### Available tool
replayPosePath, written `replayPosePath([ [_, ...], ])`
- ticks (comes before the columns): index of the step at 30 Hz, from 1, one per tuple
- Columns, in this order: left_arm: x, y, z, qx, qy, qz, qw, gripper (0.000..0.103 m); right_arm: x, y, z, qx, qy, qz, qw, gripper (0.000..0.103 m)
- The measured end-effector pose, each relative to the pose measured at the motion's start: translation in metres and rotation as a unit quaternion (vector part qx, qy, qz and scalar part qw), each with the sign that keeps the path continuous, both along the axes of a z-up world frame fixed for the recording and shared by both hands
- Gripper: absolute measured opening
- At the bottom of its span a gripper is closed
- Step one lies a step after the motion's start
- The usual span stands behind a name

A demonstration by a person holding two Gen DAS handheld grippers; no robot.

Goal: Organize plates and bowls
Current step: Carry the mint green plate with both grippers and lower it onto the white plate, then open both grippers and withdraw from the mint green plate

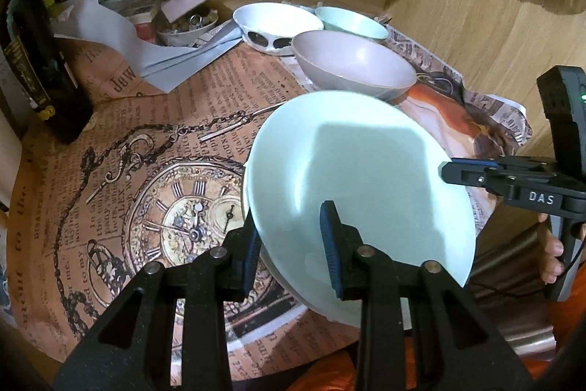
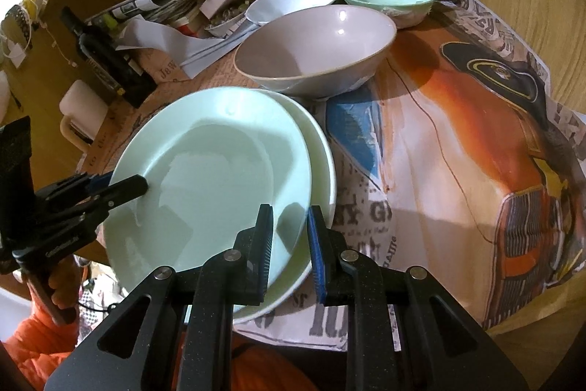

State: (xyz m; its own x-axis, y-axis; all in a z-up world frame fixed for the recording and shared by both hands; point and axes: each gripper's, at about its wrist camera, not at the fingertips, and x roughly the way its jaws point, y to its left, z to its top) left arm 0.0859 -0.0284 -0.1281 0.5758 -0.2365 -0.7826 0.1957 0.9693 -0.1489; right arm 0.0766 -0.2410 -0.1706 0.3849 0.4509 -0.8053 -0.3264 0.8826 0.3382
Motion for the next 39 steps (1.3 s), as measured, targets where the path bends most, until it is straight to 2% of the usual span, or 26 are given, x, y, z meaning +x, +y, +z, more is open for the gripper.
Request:
replayPosePath([
  [7, 0.004, 0.003, -0.001, 0.017, -0.003, -0.001, 0.9999, 0.032, 0.002, 0.007, -0.002, -0.009, 0.002, 0.008, 1.0, 0.018],
  [14, 0.01, 0.005, -0.012, 0.022, 0.021, -0.004, 0.9995, 0.035, 0.002, 0.006, -0.002, -0.004, 0.006, 0.006, 1.0, 0.018],
  [21, 0.012, -0.004, -0.012, 0.054, 0.016, -0.015, 0.9983, 0.036, 0.002, 0.002, -0.001, -0.002, 0.002, 0.001, 1.0, 0.018],
  [27, 0.012, -0.002, -0.012, 0.052, 0.01, -0.02, 0.9984, 0.036, -0.003, -0.002, 0.009, -0.019, -0.031, -0.011, 0.999, 0.018],
  [31, 0.012, 0.004, -0.006, 0.047, -0.002, -0.01, 0.9988, 0.041, -0.002, -0.004, 0.013, -0.034, -0.047, -0.015, 0.998, 0.018],
  [33, 0.012, 0.008, 0.0, 0.043, -0.012, -0.004, 0.999, 0.046, 0.0, -0.005, 0.018, -0.036, -0.06, -0.02, 0.997, 0.02],
  [39, 0.012, 0.011, 0.032, 0.035, -0.063, 0.008, 0.9974, 0.058, 0.009, -0.008, 0.04, -0.028, -0.114, -0.038, 0.992, 0.038],
])
